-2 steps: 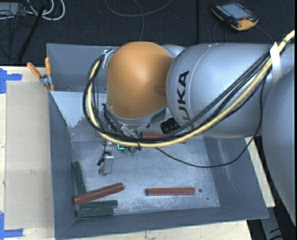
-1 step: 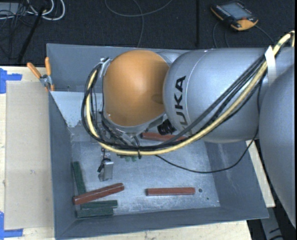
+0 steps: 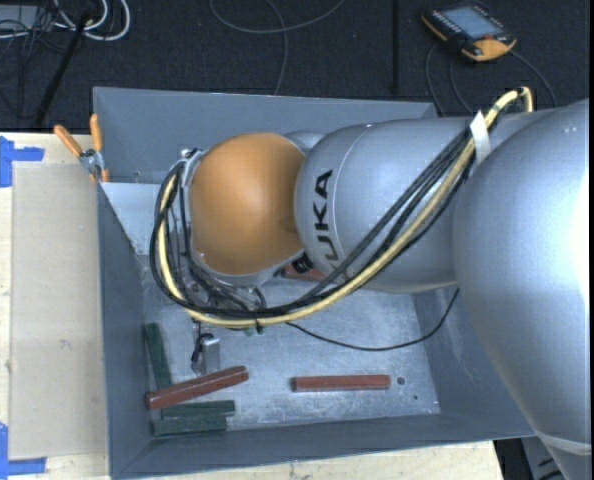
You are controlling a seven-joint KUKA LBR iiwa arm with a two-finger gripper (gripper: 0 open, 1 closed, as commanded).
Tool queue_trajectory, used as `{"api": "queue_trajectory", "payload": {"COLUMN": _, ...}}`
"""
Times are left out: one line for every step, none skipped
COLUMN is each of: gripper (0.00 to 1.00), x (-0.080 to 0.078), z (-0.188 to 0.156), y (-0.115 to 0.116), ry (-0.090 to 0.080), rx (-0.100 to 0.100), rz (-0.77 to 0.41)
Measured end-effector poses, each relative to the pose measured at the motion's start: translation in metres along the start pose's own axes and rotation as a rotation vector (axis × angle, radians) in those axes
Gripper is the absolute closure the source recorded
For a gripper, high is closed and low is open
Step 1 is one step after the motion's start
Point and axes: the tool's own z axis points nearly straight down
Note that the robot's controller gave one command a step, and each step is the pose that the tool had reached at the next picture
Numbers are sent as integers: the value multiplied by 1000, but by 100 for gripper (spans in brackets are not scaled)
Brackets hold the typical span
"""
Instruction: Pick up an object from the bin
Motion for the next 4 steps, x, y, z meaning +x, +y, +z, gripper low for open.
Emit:
{"api": "queue_trajectory", "payload": {"gripper": 0, "x": 18, "z": 41, "y": 3, "ry": 9, "rx": 0, "rz": -276}}
{"api": "queue_trajectory", "payload": {"gripper": 100, "x": 66, "z": 85, "y": 6, "ry": 7, "rx": 0, "rz": -49}}
{"api": "queue_trajectory", "payload": {"gripper": 100, "x": 66, "z": 85, "y": 6, "ry": 7, "rx": 0, "rz": -48}}
{"api": "queue_trajectory", "payload": {"gripper": 100, "x": 45, "z": -23, "y": -10, "ry": 5, "rx": 0, "rz": 14}}
